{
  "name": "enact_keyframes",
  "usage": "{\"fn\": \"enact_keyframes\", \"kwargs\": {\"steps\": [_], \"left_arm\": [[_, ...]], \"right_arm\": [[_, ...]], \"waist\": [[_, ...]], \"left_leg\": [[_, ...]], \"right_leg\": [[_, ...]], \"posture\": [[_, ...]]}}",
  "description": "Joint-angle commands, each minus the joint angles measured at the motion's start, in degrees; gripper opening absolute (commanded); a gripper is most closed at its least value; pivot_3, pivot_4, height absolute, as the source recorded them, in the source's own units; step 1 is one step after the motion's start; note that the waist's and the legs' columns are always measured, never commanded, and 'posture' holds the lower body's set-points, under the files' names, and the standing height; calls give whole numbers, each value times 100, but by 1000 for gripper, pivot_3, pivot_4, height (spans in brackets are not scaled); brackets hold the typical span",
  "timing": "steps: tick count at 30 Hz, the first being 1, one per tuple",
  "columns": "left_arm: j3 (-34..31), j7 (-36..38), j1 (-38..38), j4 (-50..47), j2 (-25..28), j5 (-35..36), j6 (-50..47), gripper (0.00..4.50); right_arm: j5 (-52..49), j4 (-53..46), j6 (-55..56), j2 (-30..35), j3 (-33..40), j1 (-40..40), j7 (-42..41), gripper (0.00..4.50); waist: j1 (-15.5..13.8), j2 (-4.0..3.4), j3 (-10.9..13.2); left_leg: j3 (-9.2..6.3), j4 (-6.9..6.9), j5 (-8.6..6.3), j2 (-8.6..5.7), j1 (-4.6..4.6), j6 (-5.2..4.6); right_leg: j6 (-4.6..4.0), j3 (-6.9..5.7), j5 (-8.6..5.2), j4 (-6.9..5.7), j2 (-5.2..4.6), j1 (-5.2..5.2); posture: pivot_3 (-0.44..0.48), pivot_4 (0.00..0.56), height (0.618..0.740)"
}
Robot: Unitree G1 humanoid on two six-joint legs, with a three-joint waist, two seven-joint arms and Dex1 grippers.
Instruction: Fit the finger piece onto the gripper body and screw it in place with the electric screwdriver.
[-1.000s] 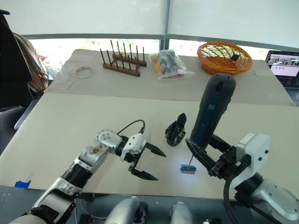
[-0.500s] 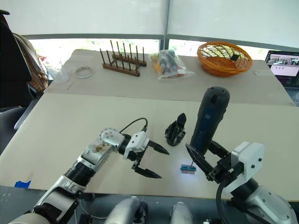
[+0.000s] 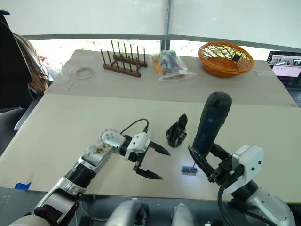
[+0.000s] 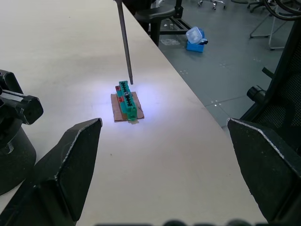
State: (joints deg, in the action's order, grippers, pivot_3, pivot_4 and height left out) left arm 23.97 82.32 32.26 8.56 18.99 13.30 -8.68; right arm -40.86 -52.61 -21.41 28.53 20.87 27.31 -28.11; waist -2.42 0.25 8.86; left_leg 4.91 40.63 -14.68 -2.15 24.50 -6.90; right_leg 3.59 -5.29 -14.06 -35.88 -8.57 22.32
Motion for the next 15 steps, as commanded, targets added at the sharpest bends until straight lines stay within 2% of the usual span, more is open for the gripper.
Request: {"fn": "enact_keyframes", "kwargs": {"steps": [1, 15], "left_arm": [[59, -22, 74, -18, -43, -37, 87, 4500], [64, -43, 67, 40, -72, -100, 191, 4500]], "right_arm": [[-8, -108, 303, -46, 52, -129, -48, 1953], [-4, -49, 276, -87, -13, -221, -126, 1953]], "waist": [[-1, 0, 0], [0, 0, 0]], "left_leg": [[0, 0, 0, 0, 0, 0], [0, 0, 0, 0, 0, 0]], "right_leg": [[0, 0, 0, 0, 0, 0], [0, 0, 0, 0, 0, 0]], "posture": [[0, 150, 740], [0, 150, 740]]}}
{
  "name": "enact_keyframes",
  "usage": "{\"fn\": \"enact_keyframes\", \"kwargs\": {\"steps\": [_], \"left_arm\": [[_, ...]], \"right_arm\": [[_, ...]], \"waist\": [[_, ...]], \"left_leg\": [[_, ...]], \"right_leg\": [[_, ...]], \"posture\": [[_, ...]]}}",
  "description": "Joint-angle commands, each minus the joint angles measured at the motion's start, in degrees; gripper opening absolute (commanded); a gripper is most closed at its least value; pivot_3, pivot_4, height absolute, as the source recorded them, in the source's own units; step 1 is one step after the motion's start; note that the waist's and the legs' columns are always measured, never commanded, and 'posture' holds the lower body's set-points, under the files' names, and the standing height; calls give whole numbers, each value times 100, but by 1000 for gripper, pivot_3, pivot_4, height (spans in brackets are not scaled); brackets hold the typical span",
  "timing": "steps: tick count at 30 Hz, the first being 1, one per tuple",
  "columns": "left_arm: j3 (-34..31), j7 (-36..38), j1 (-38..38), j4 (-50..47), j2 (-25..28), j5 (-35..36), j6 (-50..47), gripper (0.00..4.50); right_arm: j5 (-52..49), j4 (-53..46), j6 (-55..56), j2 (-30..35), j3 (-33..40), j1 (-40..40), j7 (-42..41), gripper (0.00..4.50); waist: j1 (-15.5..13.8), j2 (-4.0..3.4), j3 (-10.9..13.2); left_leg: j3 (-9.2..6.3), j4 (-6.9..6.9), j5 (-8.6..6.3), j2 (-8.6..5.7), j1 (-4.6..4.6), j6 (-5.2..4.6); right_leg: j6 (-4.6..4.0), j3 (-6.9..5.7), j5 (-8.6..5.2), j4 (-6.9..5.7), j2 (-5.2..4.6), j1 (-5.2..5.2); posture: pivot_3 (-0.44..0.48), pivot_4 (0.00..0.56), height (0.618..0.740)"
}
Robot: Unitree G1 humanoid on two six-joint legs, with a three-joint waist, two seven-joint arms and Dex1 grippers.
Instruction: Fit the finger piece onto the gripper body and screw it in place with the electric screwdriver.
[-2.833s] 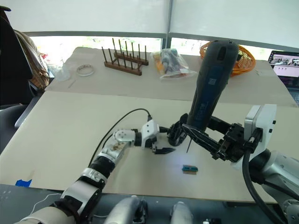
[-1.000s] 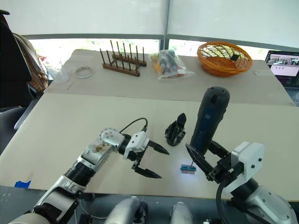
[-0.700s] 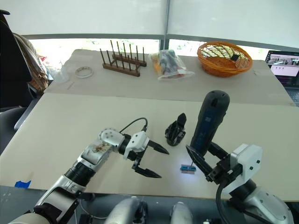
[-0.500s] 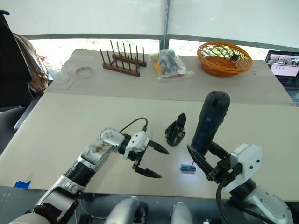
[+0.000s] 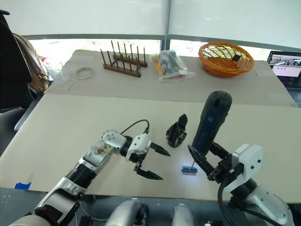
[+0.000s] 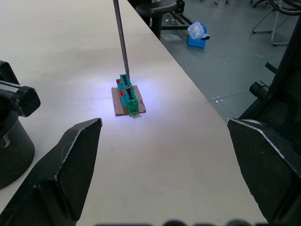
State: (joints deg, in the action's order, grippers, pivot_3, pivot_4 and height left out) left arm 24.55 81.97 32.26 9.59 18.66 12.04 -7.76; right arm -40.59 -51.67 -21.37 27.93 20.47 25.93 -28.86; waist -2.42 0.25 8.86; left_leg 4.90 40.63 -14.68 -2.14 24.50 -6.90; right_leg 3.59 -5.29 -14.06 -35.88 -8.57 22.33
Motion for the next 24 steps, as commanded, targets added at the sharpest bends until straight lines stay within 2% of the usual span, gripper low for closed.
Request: {"fn": "enact_keyframes", "kwargs": {"steps": [1, 24], "left_arm": [[8, -8, 67, -59, -40, 24, 103, 4500], [-3, -18, 85, -37, -68, -15, 101, 4500]], "right_arm": [[-29, -137, 271, -29, 20, -97, -48, 1953], [-10, -65, 243, -21, -15, -292, 2, 1953]], "waist": [[0, 0, 0], [0, 0, 0]], "left_leg": [[0, 0, 0, 0, 0, 0], [0, 0, 0, 0, 0, 0]], "right_leg": [[0, 0, 0, 0, 0, 0], [0, 0, 0, 0, 0, 0]], "posture": [[0, 150, 740], [0, 150, 740]]}}
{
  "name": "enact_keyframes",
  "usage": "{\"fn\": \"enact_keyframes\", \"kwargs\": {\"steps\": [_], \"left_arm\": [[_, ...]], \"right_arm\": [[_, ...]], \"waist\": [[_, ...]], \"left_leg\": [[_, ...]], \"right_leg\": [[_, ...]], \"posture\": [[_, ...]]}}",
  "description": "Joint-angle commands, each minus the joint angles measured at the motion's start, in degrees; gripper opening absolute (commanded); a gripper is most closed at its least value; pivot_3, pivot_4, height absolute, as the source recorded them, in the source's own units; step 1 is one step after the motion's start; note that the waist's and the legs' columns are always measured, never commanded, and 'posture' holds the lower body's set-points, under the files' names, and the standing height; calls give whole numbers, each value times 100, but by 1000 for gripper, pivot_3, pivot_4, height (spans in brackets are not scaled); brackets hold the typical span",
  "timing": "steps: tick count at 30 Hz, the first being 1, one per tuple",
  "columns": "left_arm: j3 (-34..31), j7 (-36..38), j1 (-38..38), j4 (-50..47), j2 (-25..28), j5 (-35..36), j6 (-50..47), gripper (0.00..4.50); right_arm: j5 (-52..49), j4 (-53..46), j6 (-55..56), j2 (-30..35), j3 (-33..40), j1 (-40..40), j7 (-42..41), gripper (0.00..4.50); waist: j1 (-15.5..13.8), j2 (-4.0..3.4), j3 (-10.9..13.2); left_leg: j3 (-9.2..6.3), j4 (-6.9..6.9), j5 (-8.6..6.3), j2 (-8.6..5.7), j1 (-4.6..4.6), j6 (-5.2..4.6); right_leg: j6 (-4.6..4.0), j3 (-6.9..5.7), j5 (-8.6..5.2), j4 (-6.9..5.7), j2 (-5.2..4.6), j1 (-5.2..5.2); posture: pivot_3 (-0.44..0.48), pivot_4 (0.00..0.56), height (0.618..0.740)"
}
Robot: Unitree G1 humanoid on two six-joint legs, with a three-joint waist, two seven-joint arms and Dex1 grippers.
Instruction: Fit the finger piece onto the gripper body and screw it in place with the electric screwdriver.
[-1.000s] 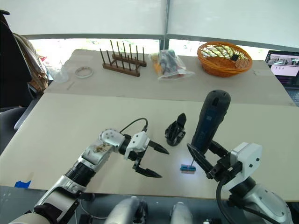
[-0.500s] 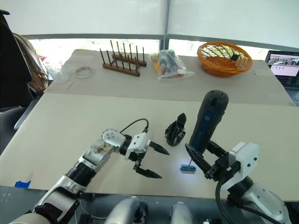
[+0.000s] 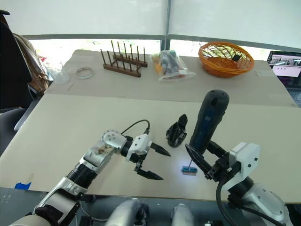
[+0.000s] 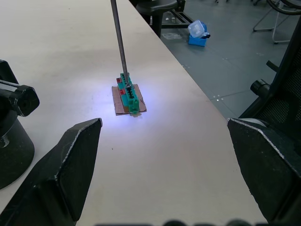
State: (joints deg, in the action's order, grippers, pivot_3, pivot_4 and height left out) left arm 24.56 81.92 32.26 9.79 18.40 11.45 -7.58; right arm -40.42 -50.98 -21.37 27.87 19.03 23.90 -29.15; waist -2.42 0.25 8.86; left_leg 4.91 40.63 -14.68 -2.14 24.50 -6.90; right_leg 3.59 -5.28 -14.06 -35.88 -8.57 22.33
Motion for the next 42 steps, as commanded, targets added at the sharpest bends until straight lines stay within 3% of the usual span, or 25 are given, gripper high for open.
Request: {"fn": "enact_keyframes", "kwargs": {"steps": [1, 42], "left_arm": [[-5, -13, 88, -56, -43, 43, 84, 4500], [-3, -44, 90, -63, -59, 41, 101, 4500]], "right_arm": [[-28, -132, 234, -12, 128, -90, 33, 1953], [-1, -116, 163, 66, 129, -59, 34, 1953]], "waist": [[0, 0, 0], [0, 0, 0]], "left_leg": [[0, 0, 0, 0, 0, 0], [0, 0, 0, 0, 0, 0]], "right_leg": [[0, 0, 0, 0, 0, 0], [0, 0, 0, 0, 0, 0]], "posture": [[0, 150, 740], [0, 150, 740]]}}
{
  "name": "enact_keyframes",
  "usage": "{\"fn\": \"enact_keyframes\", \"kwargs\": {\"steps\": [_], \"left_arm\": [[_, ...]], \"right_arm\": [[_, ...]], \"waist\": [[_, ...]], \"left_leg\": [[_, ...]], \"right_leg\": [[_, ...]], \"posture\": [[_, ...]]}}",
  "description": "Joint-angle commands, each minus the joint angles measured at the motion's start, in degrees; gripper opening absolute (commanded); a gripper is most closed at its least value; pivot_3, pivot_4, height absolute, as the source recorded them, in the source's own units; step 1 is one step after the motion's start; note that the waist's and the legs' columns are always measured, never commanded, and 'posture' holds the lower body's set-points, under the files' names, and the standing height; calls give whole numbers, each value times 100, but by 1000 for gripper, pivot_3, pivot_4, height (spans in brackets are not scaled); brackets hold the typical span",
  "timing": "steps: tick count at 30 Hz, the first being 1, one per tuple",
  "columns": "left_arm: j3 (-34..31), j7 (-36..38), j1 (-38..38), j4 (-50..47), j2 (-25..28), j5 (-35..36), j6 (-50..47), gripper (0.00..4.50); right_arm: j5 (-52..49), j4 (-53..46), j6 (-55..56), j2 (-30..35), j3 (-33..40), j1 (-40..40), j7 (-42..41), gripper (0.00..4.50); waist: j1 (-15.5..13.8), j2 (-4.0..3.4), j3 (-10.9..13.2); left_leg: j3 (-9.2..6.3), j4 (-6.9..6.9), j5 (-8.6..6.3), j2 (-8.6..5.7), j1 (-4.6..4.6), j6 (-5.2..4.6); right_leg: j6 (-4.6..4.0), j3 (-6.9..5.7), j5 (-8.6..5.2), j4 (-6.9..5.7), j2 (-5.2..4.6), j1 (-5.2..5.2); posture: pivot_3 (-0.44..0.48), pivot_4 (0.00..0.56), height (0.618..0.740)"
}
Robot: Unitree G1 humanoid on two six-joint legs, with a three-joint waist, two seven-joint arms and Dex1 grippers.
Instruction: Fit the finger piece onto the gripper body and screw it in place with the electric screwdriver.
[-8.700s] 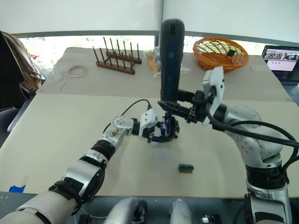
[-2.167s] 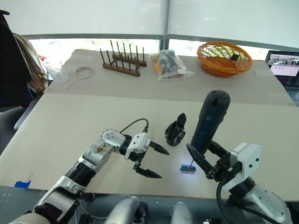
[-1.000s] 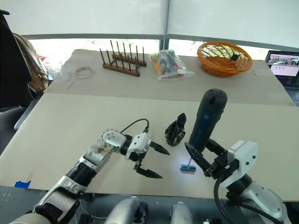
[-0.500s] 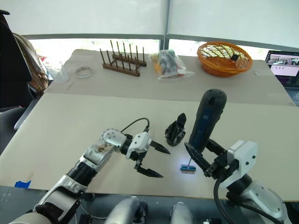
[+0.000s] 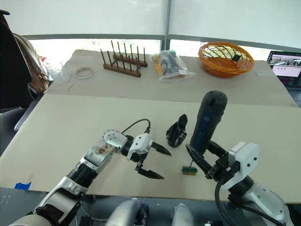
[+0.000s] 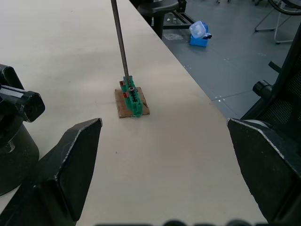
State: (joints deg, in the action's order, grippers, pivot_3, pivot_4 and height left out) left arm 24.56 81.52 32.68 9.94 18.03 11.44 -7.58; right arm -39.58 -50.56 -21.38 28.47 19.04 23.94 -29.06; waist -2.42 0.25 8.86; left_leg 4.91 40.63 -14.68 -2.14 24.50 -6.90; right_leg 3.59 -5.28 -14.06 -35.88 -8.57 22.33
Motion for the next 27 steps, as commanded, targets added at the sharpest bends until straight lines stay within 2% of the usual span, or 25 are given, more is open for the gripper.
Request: {"fn": "enact_keyframes", "kwargs": {"steps": [1, 27], "left_arm": [[-4, -6, 50, -78, -24, 43, 97, 4500], [-4, -19, 79, -49, -57, 37, 93, 4500]], "right_arm": [[-94, -161, 159, 3, 123, -57, 30, 1953], [-54, -156, 145, 26, 73, -10, 37, 1953]], "waist": [[-1, 0, 0], [0, 0, 0]], "left_leg": [[0, 0, 0, 0, 0, 0], [0, 0, 0, 0, 0, 0]], "right_leg": [[0, 0, 0, 0, 0, 0], [0, 0, 0, 0, 0, 0]], "posture": [[0, 150, 740], [0, 150, 740]]}}
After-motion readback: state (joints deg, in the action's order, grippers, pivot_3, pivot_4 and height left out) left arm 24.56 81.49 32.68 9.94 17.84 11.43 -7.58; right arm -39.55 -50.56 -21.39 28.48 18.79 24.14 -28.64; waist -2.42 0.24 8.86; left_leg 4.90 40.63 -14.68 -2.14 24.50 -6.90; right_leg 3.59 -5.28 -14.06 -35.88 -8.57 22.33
